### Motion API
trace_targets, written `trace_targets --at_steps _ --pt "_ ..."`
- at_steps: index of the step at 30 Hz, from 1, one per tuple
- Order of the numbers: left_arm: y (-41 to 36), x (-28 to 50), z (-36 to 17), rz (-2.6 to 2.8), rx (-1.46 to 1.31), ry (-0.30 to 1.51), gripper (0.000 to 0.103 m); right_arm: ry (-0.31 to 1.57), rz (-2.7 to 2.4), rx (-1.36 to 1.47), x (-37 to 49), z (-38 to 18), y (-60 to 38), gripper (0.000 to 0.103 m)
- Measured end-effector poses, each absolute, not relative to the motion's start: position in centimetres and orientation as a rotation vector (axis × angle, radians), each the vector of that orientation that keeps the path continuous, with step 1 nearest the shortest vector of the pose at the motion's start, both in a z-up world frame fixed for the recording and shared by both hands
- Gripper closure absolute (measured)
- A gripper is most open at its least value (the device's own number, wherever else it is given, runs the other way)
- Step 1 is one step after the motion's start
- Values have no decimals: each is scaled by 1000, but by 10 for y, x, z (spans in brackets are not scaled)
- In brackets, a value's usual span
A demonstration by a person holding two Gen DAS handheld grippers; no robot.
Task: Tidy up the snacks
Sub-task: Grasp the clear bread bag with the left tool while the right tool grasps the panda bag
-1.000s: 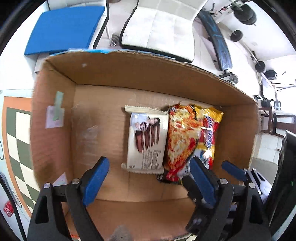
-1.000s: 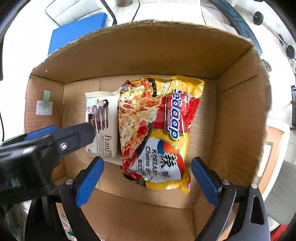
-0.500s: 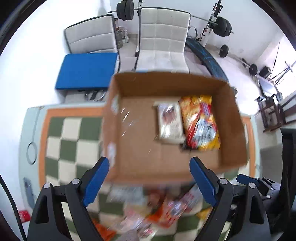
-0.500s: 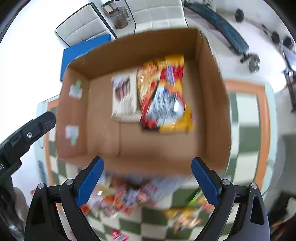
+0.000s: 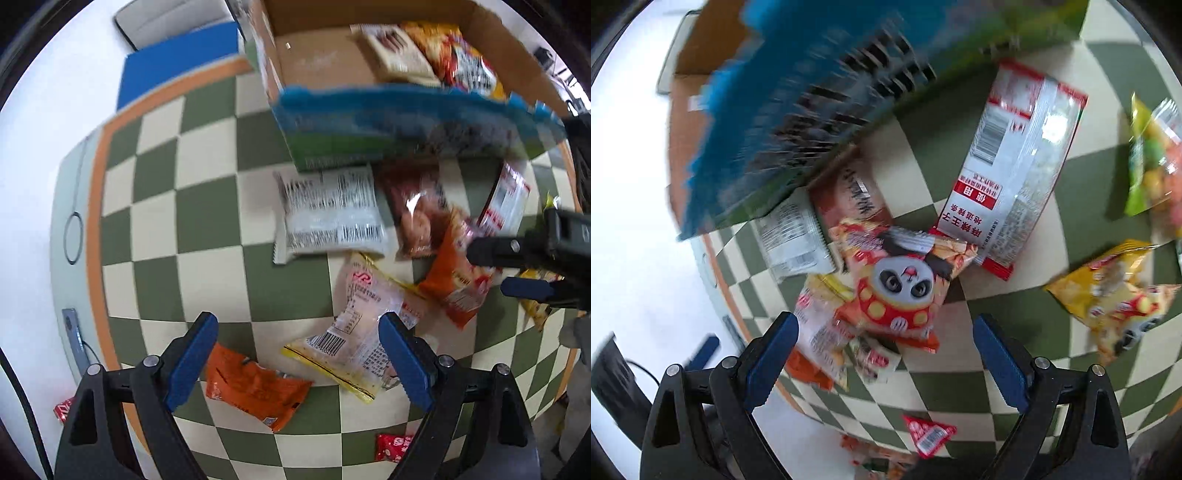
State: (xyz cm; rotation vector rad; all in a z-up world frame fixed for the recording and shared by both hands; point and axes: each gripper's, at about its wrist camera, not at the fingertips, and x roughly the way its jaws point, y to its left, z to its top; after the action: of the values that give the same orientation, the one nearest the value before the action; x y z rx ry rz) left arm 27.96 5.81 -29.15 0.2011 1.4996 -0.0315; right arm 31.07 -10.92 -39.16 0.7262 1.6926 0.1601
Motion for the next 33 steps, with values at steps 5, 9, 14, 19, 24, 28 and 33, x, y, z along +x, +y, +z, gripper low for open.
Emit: trace_targets --at_steps 5,9,14,19,24,28,33 --pt "47 282 -322 -122 227 1579 14 1744 120 820 310 -425 -104 16" --pt "32 286 -333 -201 269 1605 14 1782 122 775 310 -434 -102 48" --pt "19 291 -337 -297 259 1638 14 1827 130 495 309 -422 -104 49" --pt "11 285 -348 -344 252 1684 14 1852 153 285 305 -416 -103 49" --pt "4 278 -366 -327 273 1701 35 1853 146 203 301 -413 -94 34" --pt "16 271 -368 -200 62 1749 49 1855 147 223 292 -415 -85 34" --pt "46 247 -371 -21 -212 1771 49 1798 155 178 275 -409 -80 53"
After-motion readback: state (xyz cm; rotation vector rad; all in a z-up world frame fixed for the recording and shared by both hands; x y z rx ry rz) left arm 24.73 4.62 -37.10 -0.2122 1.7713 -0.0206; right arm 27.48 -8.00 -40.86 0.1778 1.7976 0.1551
